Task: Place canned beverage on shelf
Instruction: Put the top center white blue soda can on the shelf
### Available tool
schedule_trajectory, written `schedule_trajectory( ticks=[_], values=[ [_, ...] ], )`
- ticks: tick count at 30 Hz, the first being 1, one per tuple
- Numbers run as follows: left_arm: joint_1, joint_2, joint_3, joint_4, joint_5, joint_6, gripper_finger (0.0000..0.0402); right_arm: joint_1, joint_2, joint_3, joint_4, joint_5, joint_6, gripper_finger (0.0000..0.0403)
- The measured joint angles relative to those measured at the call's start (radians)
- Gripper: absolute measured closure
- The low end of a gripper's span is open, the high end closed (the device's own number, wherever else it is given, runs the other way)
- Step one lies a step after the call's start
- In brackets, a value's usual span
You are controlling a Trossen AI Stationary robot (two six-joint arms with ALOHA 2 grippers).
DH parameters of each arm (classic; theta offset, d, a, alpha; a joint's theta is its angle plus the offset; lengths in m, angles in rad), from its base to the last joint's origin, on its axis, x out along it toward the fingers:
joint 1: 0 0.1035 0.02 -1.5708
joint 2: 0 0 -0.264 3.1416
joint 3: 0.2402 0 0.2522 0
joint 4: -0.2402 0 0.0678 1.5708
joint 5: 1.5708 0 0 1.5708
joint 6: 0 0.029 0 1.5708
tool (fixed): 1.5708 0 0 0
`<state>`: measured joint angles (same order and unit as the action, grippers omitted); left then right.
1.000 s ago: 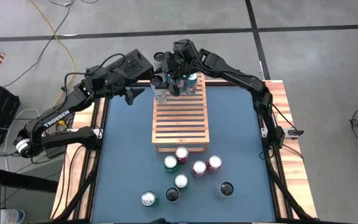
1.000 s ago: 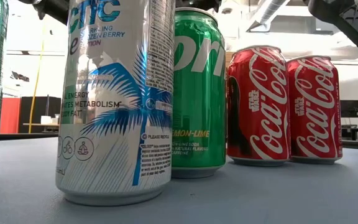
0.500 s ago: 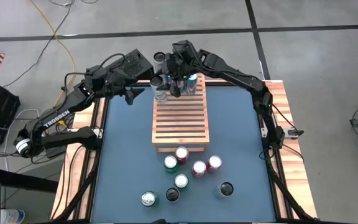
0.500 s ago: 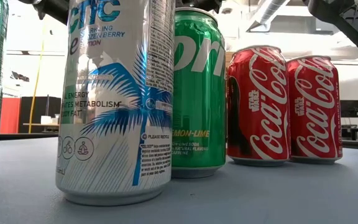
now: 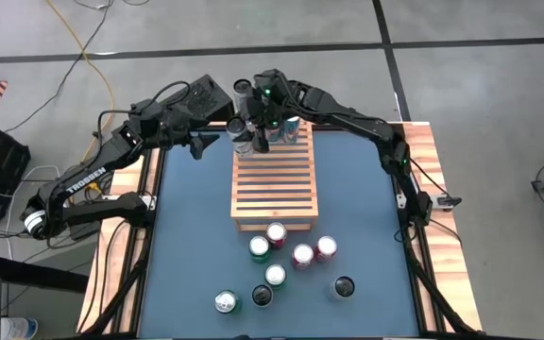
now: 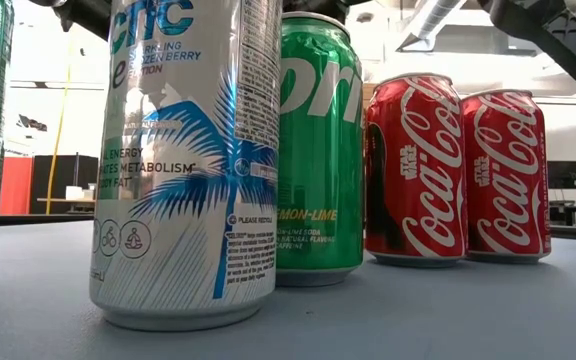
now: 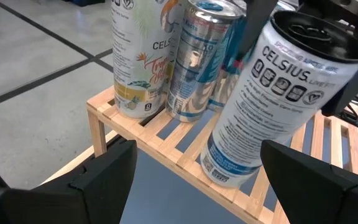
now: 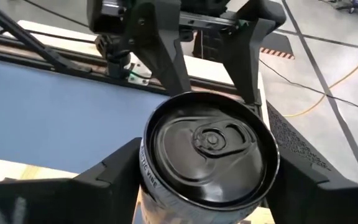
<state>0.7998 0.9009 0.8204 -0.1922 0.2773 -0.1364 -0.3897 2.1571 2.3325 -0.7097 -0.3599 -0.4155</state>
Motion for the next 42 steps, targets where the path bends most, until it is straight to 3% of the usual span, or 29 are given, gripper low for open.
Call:
schedule_trajectory(
  ticks=[9,16,22,25,32,38,42],
  values=[
    [0.000,0.000,0.000,0.000,-0.005,0.000,0.0074,0.006,-0.027,0.015,-0.011,0.115,0.113,0.0177],
    [0.000,0.000,0.000,0.006,-0.032,0.000,0.0074,0.016,-0.196,0.018,-0.051,0.139,0.183,0.0177],
    [0.000,0.000,0.000,0.027,-0.042,-0.009,0.0074,0.037,-0.344,0.019,-0.315,0.273,0.218,0.0177],
    [0.000,0.000,0.000,0.030,-0.082,-0.031,0.0074,0.038,-0.376,-0.016,-0.406,0.292,0.261,0.0177],
    [0.001,0.000,0.000,0.032,-0.080,-0.061,0.0074,0.092,-0.536,-0.287,-0.271,0.375,0.311,0.0176],
    [0.001,0.001,0.000,0.034,-0.080,-0.056,0.0074,0.094,-0.768,-0.683,0.068,0.493,0.417,0.0175],
    [0.001,0.001,0.000,0.034,-0.080,-0.056,0.0074,0.090,-0.803,-0.887,0.260,0.506,0.488,0.0175]
  ],
)
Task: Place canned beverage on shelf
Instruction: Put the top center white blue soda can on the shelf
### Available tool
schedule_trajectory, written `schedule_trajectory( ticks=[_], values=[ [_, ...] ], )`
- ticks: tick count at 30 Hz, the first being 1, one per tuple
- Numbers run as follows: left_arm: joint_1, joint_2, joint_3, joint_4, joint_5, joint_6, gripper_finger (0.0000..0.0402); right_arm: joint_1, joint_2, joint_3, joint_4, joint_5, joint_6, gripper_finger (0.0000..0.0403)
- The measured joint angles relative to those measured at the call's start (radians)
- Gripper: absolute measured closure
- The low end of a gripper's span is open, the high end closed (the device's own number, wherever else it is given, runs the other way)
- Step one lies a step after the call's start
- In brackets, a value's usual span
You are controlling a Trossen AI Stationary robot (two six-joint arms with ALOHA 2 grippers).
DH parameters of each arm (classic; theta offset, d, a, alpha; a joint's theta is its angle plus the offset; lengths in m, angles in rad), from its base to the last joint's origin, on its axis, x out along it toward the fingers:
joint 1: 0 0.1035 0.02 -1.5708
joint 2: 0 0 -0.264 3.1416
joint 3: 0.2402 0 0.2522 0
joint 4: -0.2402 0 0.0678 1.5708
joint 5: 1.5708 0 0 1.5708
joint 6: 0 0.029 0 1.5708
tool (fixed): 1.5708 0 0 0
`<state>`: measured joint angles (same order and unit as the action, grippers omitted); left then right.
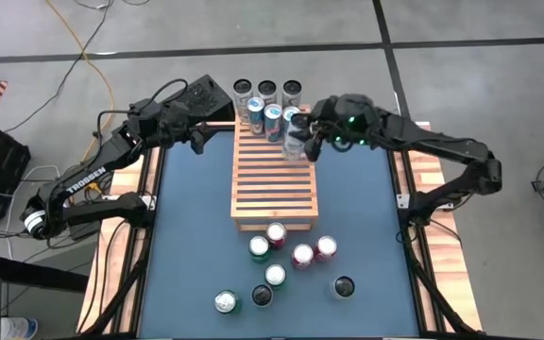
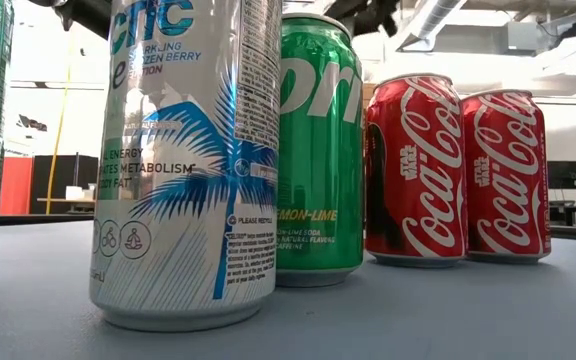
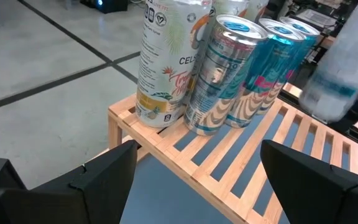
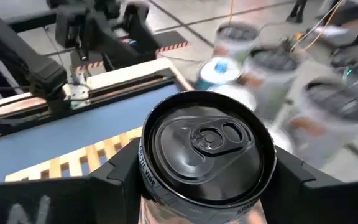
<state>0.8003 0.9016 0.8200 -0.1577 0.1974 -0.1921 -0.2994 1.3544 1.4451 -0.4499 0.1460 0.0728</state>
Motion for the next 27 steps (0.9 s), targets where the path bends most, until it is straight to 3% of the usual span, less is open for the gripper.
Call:
schedule_trajectory(
  ticks=[27],
  values=[
    [-0.001,0.000,0.000,-0.001,-0.003,-0.006,0.0074,-0.004,0.073,-0.044,-0.017,0.001,-0.042,0.0158]
  ],
)
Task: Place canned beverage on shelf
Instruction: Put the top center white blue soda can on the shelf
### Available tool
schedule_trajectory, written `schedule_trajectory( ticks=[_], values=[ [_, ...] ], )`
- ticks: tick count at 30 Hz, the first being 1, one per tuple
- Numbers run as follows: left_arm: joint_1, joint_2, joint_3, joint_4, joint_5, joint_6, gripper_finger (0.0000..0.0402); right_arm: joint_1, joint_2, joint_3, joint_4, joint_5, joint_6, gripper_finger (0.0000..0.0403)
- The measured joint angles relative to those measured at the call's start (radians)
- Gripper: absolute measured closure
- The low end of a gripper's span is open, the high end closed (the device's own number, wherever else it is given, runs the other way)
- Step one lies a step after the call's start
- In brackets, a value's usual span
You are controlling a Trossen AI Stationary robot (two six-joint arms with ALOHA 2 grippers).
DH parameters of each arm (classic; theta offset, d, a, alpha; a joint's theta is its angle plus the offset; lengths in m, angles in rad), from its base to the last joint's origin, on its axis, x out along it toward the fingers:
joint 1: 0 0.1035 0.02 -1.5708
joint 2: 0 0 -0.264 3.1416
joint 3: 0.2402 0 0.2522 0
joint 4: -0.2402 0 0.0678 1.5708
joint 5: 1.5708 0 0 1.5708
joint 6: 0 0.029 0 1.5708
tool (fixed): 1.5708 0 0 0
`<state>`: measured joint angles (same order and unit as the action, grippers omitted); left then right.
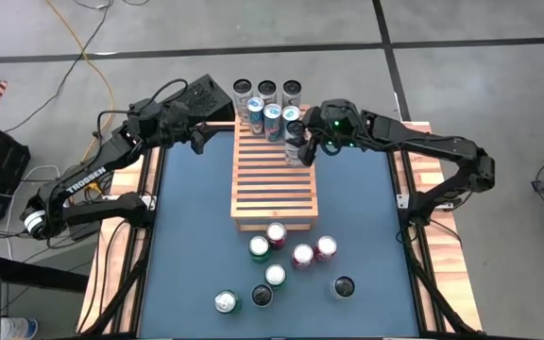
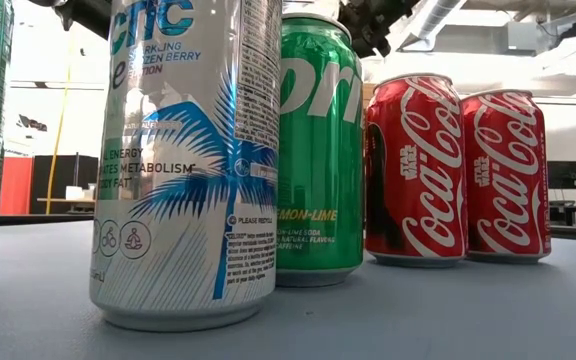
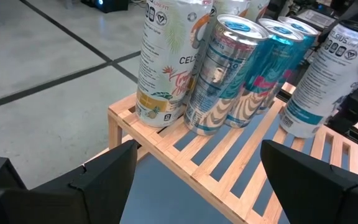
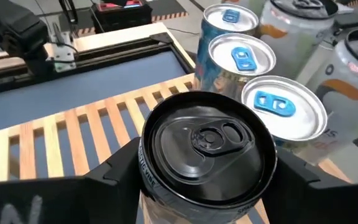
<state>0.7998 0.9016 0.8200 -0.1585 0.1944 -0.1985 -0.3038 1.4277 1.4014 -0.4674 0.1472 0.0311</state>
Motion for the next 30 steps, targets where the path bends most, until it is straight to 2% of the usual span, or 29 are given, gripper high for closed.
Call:
schedule_trajectory(
  ticks=[10,30],
  values=[
    [0.000,0.000,0.000,0.000,0.000,-0.001,0.0074,0.005,0.000,0.000,-0.007,-0.016,-0.004,0.0116],
    [0.000,0.000,0.000,-0.009,0.008,-0.008,0.0074,0.005,-0.001,0.000,-0.014,-0.019,-0.016,0.0111]
  ],
)
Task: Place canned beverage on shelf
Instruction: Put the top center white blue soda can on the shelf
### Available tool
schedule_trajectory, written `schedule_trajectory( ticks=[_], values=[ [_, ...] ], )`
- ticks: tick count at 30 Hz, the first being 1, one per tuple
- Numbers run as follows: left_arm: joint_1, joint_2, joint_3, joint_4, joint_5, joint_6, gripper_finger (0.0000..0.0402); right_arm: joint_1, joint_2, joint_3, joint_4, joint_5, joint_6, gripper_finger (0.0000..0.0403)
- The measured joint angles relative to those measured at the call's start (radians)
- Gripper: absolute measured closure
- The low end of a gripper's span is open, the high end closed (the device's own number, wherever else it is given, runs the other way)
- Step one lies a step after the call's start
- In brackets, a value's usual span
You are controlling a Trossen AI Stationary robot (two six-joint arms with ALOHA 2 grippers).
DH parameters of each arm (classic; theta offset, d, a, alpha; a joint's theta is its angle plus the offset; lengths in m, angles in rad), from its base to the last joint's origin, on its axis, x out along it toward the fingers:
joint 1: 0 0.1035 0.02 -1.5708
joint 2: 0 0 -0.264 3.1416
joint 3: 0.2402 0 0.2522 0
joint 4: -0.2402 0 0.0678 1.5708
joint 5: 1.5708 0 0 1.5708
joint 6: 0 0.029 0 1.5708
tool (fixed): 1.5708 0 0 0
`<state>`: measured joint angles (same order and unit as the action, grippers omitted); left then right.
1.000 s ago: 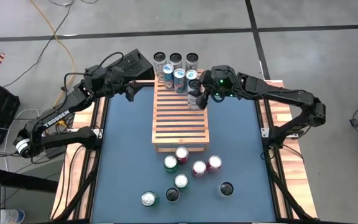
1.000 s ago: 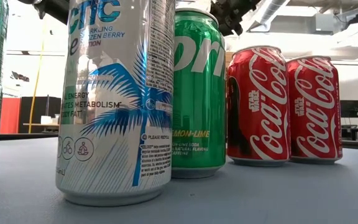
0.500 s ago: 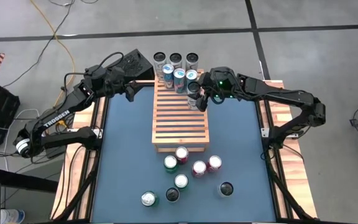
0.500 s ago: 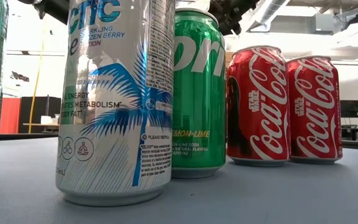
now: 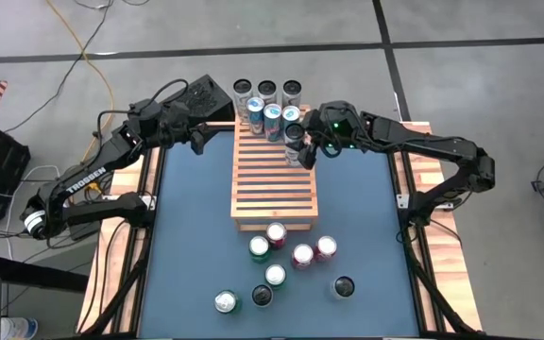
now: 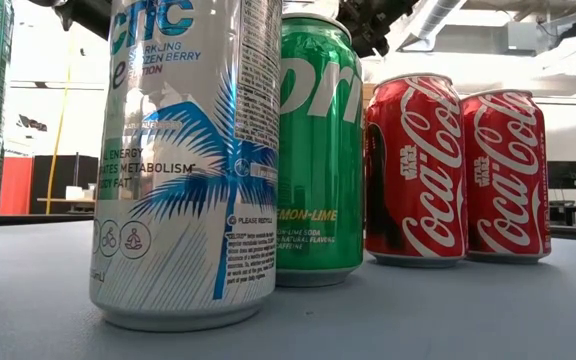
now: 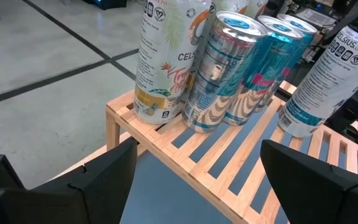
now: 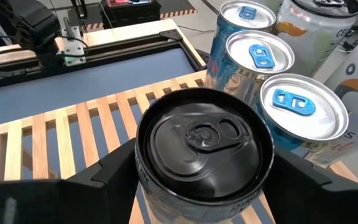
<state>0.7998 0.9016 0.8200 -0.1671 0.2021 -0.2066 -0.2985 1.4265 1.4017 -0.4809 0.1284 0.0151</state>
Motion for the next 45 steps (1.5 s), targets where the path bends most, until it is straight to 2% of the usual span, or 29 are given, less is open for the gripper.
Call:
schedule_trajectory(
  ticks=[7,13,21,25,29,37,41,45],
  values=[
    [0.000,0.000,0.000,-0.002,0.002,-0.001,0.0074,0.000,-0.012,-0.001,-0.027,0.001,0.000,0.0111],
    [-0.013,0.005,0.000,0.007,0.063,0.011,0.0074,-0.005,-0.059,-0.001,-0.056,0.006,0.009,0.0111],
    [-0.072,0.080,0.000,0.214,0.039,0.027,0.0074,-0.005,-0.101,-0.001,-0.062,0.030,0.004,0.0111],
    [-0.074,0.101,0.000,0.252,0.028,0.017,0.0074,0.000,-0.100,-0.001,-0.067,0.037,0.003,0.0111],
    [-0.074,0.103,0.000,0.246,0.027,0.010,0.0074,0.022,-0.132,-0.002,-0.075,0.103,-0.020,0.0111],
    [-0.074,0.101,0.000,0.247,0.005,0.010,0.0074,0.060,-0.197,-0.001,-0.263,0.147,0.039,0.0113],
    [-0.074,0.101,0.000,0.246,-0.020,0.010,0.0074,0.077,-0.196,-0.067,-0.248,0.158,0.041,0.0139],
    [-0.074,0.101,0.000,0.245,-0.032,0.010,0.0074,0.090,-0.195,-0.177,-0.136,0.158,0.040,0.0193]
  ],
)
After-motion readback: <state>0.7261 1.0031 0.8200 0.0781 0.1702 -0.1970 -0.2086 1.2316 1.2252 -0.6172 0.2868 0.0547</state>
